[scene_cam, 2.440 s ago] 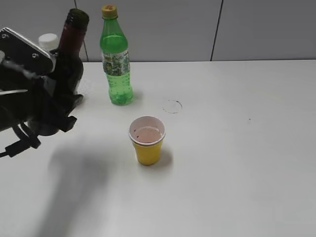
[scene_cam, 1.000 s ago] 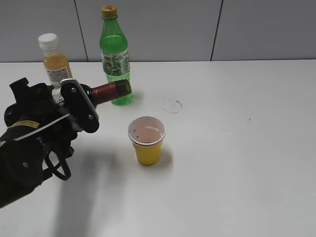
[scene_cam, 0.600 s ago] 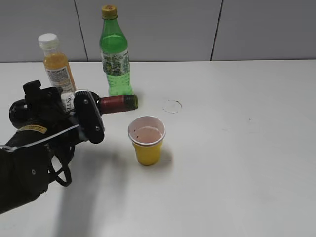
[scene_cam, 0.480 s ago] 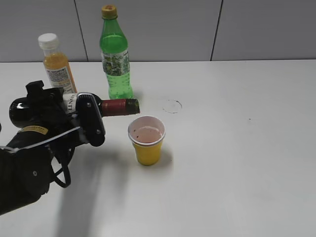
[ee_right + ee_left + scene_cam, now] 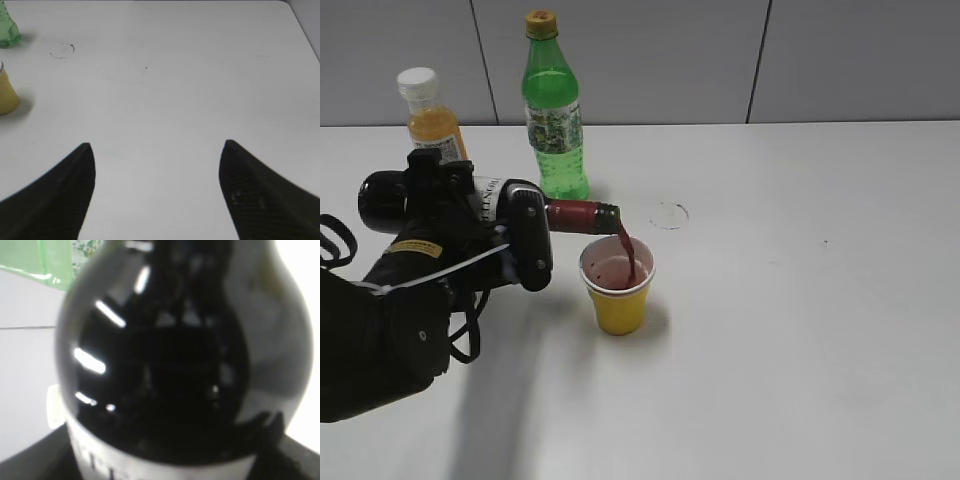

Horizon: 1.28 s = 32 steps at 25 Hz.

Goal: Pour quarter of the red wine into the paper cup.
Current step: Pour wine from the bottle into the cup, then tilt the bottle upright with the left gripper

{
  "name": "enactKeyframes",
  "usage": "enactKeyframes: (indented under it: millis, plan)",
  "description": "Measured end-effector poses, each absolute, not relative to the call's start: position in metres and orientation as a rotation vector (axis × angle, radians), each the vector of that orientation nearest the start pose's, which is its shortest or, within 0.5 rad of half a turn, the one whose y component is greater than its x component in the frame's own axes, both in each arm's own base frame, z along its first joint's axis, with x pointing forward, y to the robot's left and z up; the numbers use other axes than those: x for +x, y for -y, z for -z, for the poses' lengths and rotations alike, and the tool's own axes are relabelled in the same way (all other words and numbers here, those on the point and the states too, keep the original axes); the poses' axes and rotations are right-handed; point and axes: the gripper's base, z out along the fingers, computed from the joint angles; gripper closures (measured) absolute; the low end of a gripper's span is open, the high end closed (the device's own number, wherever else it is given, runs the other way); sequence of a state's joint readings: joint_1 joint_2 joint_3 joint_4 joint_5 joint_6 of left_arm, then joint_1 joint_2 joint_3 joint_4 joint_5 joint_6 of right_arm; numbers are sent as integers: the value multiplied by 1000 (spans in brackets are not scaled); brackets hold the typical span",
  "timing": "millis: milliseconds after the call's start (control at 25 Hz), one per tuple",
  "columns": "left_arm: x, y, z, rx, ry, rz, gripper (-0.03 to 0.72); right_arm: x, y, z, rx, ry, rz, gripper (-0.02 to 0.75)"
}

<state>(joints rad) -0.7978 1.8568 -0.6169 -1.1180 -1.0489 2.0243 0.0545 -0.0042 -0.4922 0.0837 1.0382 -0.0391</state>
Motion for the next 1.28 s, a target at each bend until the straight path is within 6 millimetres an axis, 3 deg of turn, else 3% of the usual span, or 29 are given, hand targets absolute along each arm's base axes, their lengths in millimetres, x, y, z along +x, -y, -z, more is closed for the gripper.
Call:
enactKeyframes:
  millis: [520, 880, 1120, 1280]
  plan:
    - [253, 156, -137, 1378, -1521, -1215, 144, -4, -6, -277, -97, -2022, -110, 156]
    - [253, 156, -137, 1181, -1623, -1079, 144, -4, -6, -277, -97, -2022, -110, 156]
    - [253, 160, -140, 1015, -1670, -915, 144, -4, -6, -277, -97, -2022, -110, 156]
    - [251, 165, -159, 863, -1697, -672, 144, -4, -6, -277, -97, -2022, -110, 156]
